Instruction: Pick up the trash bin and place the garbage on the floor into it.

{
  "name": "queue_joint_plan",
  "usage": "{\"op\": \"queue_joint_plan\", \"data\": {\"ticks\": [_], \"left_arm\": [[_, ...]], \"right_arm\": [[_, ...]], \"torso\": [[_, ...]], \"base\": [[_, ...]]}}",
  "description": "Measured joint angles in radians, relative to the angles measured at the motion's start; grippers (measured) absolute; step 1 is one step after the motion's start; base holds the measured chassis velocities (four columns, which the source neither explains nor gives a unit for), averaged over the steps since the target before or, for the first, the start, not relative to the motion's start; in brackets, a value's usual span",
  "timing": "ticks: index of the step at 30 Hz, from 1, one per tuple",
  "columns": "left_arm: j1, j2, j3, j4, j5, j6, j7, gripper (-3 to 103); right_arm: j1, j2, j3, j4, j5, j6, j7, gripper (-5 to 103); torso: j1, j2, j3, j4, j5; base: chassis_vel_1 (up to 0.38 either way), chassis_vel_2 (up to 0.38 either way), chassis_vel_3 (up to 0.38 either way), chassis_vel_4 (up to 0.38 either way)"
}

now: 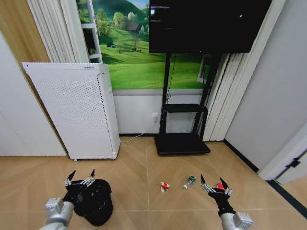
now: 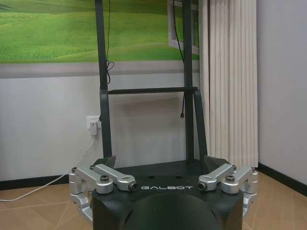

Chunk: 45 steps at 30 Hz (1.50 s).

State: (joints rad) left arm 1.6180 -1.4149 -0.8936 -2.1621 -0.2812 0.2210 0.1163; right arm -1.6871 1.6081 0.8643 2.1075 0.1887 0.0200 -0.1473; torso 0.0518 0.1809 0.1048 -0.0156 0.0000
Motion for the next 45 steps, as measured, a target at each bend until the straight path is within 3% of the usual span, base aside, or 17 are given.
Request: {"op": "queue_joint_plan", "data": {"ticks": [31, 39, 43, 45], "left_arm": [[-0.005, 0.005, -0.001, 0.015, 0.003, -0.001, 0.002, 100], [-0.005, 0.003, -0.001, 0.019, 0.004, -0.002, -0.003, 100], [-0.003, 0.001, 0.001, 0.013, 0.016, -0.010, -0.028, 100], [0.009, -0.009, 0.005, -0.030, 0.027, 0.027, -0.106, 100]], "right_arm": [[0.006, 0.000, -0.006, -0.008, -0.005, -0.006, 0.001, 100], [0.009, 0.000, -0.006, -0.012, -0.006, -0.006, 0.001, 100], [0.010, 0.000, -0.007, -0.016, -0.006, -0.006, 0.002, 100], [0.010, 0.000, -0.007, -0.025, -0.006, -0.006, 0.002, 100]], "torso": [[-0.018, -0.121, -0.104, 0.0000, 0.0000], [-0.022, -0.137, -0.105, 0.0000, 0.0000], [-0.023, -0.136, -0.105, 0.0000, -0.0001], [-0.023, -0.135, -0.105, 0.0000, 0.0001]], "base": [[0.000, 0.000, 0.000, 0.000], [0.000, 0.000, 0.000, 0.000], [0.000, 0.000, 0.000, 0.000], [0.000, 0.000, 0.000, 0.000]]}}
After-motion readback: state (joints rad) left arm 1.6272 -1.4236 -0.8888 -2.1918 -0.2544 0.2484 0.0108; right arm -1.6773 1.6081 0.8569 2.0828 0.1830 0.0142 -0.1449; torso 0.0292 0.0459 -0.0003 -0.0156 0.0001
